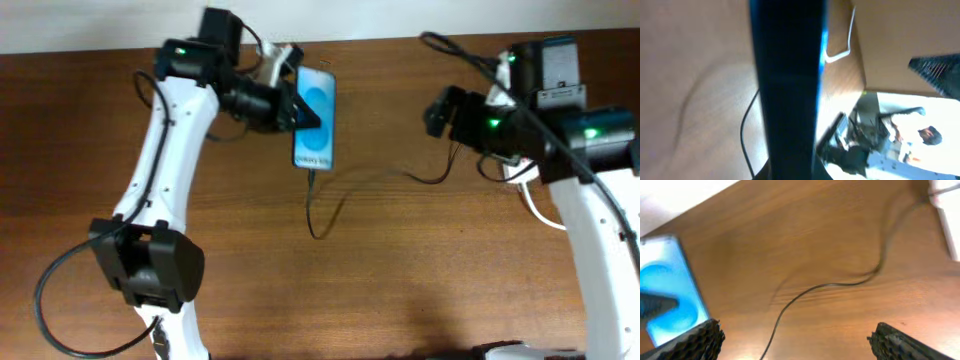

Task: Plug charger to phone and switch on socket
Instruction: 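Lower the phone flat onto the table with the left gripper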

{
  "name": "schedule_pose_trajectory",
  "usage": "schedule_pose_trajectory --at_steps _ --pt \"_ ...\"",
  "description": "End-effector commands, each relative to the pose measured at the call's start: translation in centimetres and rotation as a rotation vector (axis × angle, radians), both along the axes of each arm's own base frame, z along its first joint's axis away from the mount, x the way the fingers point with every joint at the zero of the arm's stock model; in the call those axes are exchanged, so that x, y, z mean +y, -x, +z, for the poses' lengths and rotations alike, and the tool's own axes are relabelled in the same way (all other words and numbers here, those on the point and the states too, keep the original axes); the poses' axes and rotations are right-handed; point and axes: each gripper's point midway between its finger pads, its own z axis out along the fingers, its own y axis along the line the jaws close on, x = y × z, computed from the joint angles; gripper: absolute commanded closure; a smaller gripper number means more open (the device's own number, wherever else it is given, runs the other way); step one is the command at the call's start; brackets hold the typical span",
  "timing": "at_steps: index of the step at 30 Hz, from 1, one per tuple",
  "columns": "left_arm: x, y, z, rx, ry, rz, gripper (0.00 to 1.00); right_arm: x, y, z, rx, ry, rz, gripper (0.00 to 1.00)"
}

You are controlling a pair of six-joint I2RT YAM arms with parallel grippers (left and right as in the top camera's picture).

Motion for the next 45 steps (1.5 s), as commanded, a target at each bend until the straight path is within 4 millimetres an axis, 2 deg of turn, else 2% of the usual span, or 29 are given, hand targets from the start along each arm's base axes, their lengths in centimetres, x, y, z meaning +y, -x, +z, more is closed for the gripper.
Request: schedule_pose_trajectory --at_steps 1,3,4,6,7,9,11,13,15,18,21,23,25,26,27,28,30,31,33,35,37,39,44,45 --pt "-2.4 3.8 -0.9 0.154 -0.021 -0.05 1.0 -2.1 -1.3 -3.0 0.095 0.042 -0.051 0.01" --pt "-4.3 6.4 -0.7 0.216 -0.016 -0.114 1.0 -2.1 -2.3 -5.6 0.171 0.046 -0.051 0.01" --pt "-4.8 5.9 -0.8 0.169 -0.017 -0.121 1.0 -2.0 -2.7 -6.8 0.205 0.04 -0.047 0.01" --pt "-3.0 3.1 -2.9 0.134 -0.158 0.01 1.0 -2.0 -3.1 -8.3 0.244 0.042 -0.045 0.01" --pt "-2.4 1.9 -3.6 0.115 -0.178 0.047 1.0 -2.1 -3.3 -8.4 0.246 0.046 -0.041 0.01" --pt "-2.3 0.7 -4.5 0.085 -0.163 0.065 1.0 -2.5 -3.3 -8.4 0.245 0.045 -0.049 0.02" --pt "-1.7 -0.7 -7.0 0.175 -0.154 0.184 1.0 -3.0 -3.3 -8.4 0.244 0.049 -0.047 0.01" --pt "-1.4 -1.2 -10.1 0.231 -0.147 0.25 1.0 -3.0 -3.3 -8.5 0.247 0.049 -0.048 0.01" --pt "-1.7 -2.1 -12.3 0.196 -0.119 0.274 1.0 -2.9 -3.2 -8.5 0.247 0.049 -0.047 0.01" --pt "-1.4 -3.9 -13.2 0.098 -0.138 0.303 1.0 -2.9 -3.0 -8.5 0.258 0.049 -0.047 0.02" --pt "0.8 -5.8 -14.5 -0.096 -0.283 0.283 0.99 -2.9 -2.9 -8.6 0.262 0.05 -0.046 0.01" --pt "2.5 -6.2 -15.0 -0.098 -0.316 0.3 0.99 -2.9 -2.8 -8.6 0.265 0.05 -0.046 0.02" --pt "4.0 -6.0 -15.7 -0.068 -0.312 0.287 1.0 -2.9 -2.8 -8.6 0.265 0.05 -0.046 0.01" --pt "3.6 -5.5 -16.0 -0.05 -0.281 0.252 1.0 -2.9 -2.9 -8.6 0.264 0.049 -0.046 0.01" --pt "3.2 -5.0 -17.4 -0.001 -0.272 0.231 1.0 -2.8 -2.9 -8.6 0.261 0.044 -0.044 0.02" --pt "2.4 -4.1 -18.9 0.04 -0.246 0.182 1.0 -2.7 -2.9 -8.6 0.262 0.04 -0.042 0.01" --pt "-0.7 -2.1 -18.9 0.088 -0.056 0.039 1.0 -2.7 -2.9 -8.6 0.263 0.04 -0.041 0.01" --pt "-1.8 -1.3 -19.0 0.11 -0.022 0.005 1.0 -2.7 -2.9 -8.6 0.262 0.04 -0.041 0.01" --pt "-2.6 -0.6 -18.3 0.136 0.026 -0.02 1.0 -2.7 -2.9 -8.5 0.262 0.04 -0.041 0.01" --pt "-2.0 -0.5 -19.6 0.117 -0.053 -0.02 1.0 -2.6 -2.9 -8.5 0.263 0.033 -0.038 0.01" --pt "-1.9 0.5 -20.9 0.196 -0.055 -0.025 1.0 -2.4 -2.8 -8.5 0.265 0.026 -0.027 0.01" --pt "-1.8 0.7 -21.8 0.214 -0.064 -0.024 1.0 -2.4 -2.8 -8.6 0.265 0.027 -0.027 0.01" --pt "-1.1 -0.4 -22.9 0.156 -0.129 -0.006 1.0 -2.4 -2.8 -8.6 0.267 0.027 -0.027 0.01" --pt "-0.6 -1.2 -23.6 0.161 -0.184 0.048 1.0 -2.4 -2.7 -8.6 0.271 0.027 -0.027 0.01"
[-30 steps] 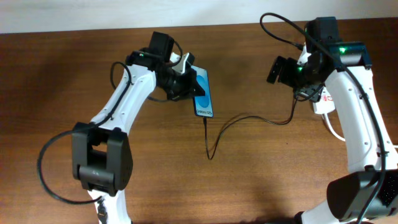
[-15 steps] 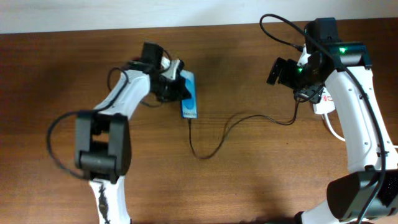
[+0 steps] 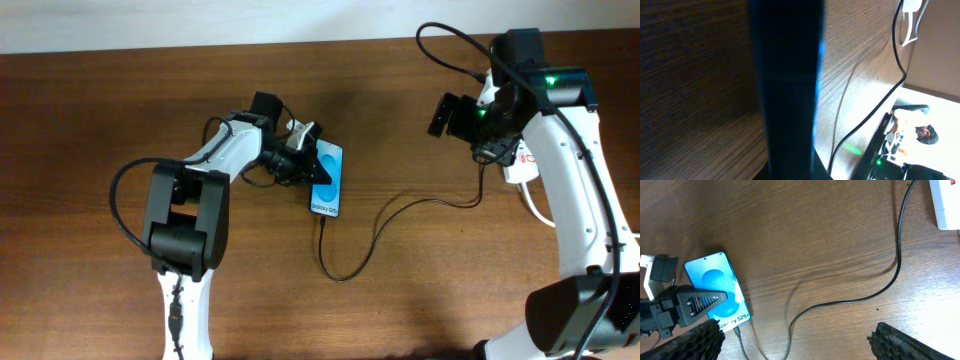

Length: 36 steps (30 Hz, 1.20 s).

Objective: Plug charger to phone and switch on socket

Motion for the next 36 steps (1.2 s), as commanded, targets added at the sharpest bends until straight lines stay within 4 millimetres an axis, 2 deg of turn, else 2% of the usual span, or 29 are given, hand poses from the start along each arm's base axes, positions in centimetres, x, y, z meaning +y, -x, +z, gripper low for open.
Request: schedule_pose_trajectory --at_steps 1,3,4,8,9,13,17,18,23,25,27,29,32,34,35,36 --pt "1.7 -1.7 -2.0 -0.033 -0.155 0.074 1.0 -0.1 0.1 0.3 -0.002 -0.007 0.001 0.01" --pt "2.1 -2.0 -2.4 -0.035 -0.187 0.094 1.0 -0.1 0.1 0.3 -0.005 -0.002 0.017 0.01" --pt "2.1 -2.2 -2.4 -0.042 -0.185 0.094 0.94 -0.1 0.1 0.3 -0.005 -0.002 0.017 0.01" --pt "2.5 -2.3 -2.7 -0.051 -0.214 0.099 0.85 -0.1 0.1 0.2 -0.002 -0.002 0.018 0.01" --pt "2.5 -2.3 -2.7 -0.051 -0.218 0.1 0.78 -0.1 0.2 0.2 0.0 -0.002 0.018 0.01" --pt "2.9 -2.4 -3.0 -0.055 -0.246 0.104 0.72 -0.1 0.3 0.2 0.006 -0.002 0.018 0.01" --pt "2.9 -2.4 -3.1 -0.055 -0.247 0.104 0.54 -0.1 0.4 0.2 0.01 -0.002 0.018 0.02" --pt "3.1 -2.3 -3.1 -0.054 -0.257 0.105 0.53 -0.1 0.4 0.2 0.01 -0.002 0.018 0.02" --pt "4.9 -2.2 -4.2 -0.054 -0.375 0.116 0.48 -0.2 0.4 0.1 0.008 0.008 0.022 0.02" --pt "6.0 -2.2 -4.8 -0.062 -0.442 0.124 0.39 -0.4 0.4 0.1 0.006 0.022 0.031 0.01" --pt "7.0 -2.1 -5.1 -0.061 -0.5 0.127 0.38 -0.6 0.4 0.0 0.006 0.034 0.033 0.02" --pt "7.8 -2.1 -5.3 -0.066 -0.541 0.131 0.32 -0.7 0.3 0.0 0.006 0.042 0.032 0.02" --pt "9.0 -3.9 -2.9 -0.098 -0.544 0.172 0.23 -2.7 0.2 -0.3 0.012 0.141 -0.004 0.02" --pt "11.3 -6.7 2.3 -0.215 -0.605 0.246 0.19 -4.4 -0.2 -1.4 0.034 0.156 0.004 0.02" --pt "12.7 -8.1 6.3 -0.312 -0.646 0.298 0.2 -5.9 -0.6 -2.4 0.053 0.159 -0.019 0.02" --pt "13.7 -8.9 9.6 -0.397 -0.68 0.343 0.0 -7.2 -0.8 -2.9 0.064 0.157 -0.047 0.02"
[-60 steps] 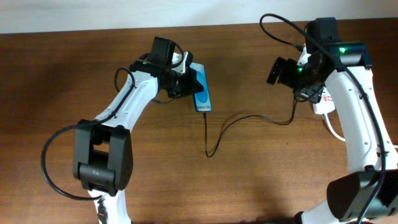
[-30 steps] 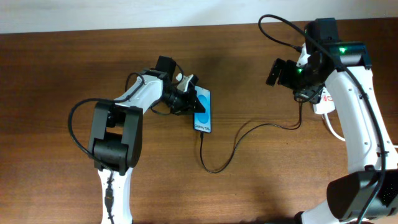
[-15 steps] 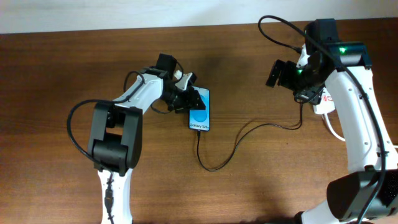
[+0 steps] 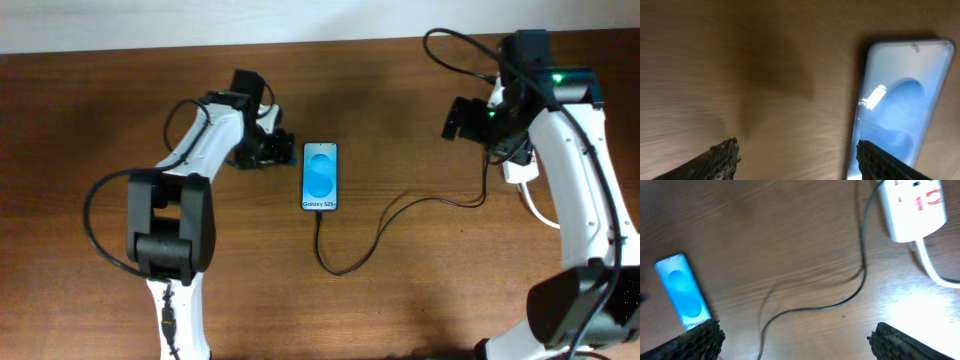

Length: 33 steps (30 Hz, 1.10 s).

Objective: Plug charger to phone and switch on socket

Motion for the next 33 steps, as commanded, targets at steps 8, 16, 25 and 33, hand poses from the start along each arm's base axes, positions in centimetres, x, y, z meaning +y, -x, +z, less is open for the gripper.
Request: schedule_pose_trajectory --at_steps 8,16,25,33 --pt "4.8 -4.0 15.0 -0.419 -0.196 0.098 0.01 -16.0 0.4 -5.0 0.036 -0.146 -0.302 0.01" --pt "4.8 -4.1 15.0 -0.419 -0.197 0.099 0.01 -23.7 -4.4 -8.2 -0.01 0.015 -0.465 0.02" --pt "4.8 -4.1 15.0 -0.419 -0.197 0.099 0.01 -23.1 -4.9 -14.9 0.053 -0.048 -0.457 0.02" --pt "4.8 -4.1 15.0 -0.419 -0.196 0.099 0.01 -22.0 -6.4 -17.2 0.022 -0.143 -0.432 0.02"
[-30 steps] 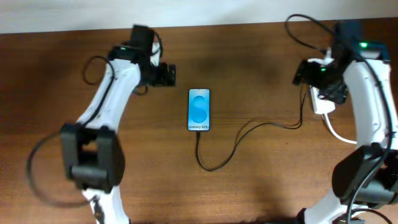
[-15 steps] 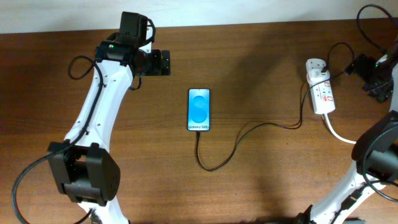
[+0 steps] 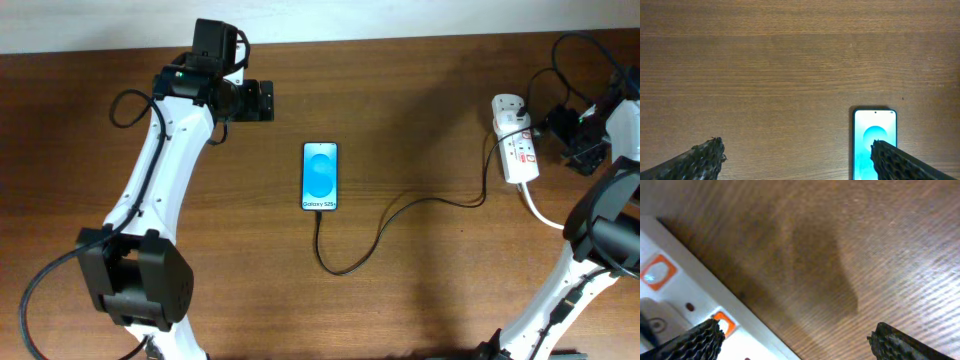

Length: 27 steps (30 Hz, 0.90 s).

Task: Plug charger to phone and switch on socket
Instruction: 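Press the orange switch on the power strip with the right gripper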

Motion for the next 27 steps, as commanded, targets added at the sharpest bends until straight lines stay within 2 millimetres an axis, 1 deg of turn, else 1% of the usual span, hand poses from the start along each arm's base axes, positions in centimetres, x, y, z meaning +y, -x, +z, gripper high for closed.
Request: schedule_pose_trajectory --at_steps 1,3,5,8,12,14,18,20,27 --pt "0.0 0.0 -0.5 0.008 -0.015 -0.005 0.01 0.7 0.0 -1.1 -0.009 -0.044 -0.004 0.02" --pt "0.0 0.0 -0.5 0.008 -0.015 -0.005 0.01 1.2 0.1 -1.7 -0.011 -0.066 0.001 0.02" --pt "0.0 0.0 -0.5 0.008 -0.015 -0.005 0.01 1.5 -0.1 -1.6 -0.024 -0.087 0.006 0.02" --pt "0.0 0.0 -0.5 0.008 -0.015 -0.005 0.01 1.6 -0.3 -1.6 -0.034 -0.089 0.011 0.01" --pt "0.0 0.0 -0.5 0.008 -0.015 -0.005 0.01 1.7 -0.1 -1.7 -0.026 -0.096 0.012 0.02" --pt "0.0 0.0 -0.5 0.008 -0.015 -0.005 0.01 1.9 0.1 -1.9 -0.02 -0.1 0.011 0.02" --pt "0.0 0.0 -0.5 0.008 -0.015 -0.005 0.01 2.2 0.6 -3.0 -0.008 -0.106 0.02 0.02" --pt "0.0 0.0 -0.5 0.008 -0.015 -0.005 0.01 3.1 0.0 -2.7 -0.052 -0.14 0.088 0.01" --pt "0.0 0.0 -0.5 0.008 -0.015 -0.005 0.01 3.2 0.2 -2.7 -0.042 -0.144 0.087 0.02"
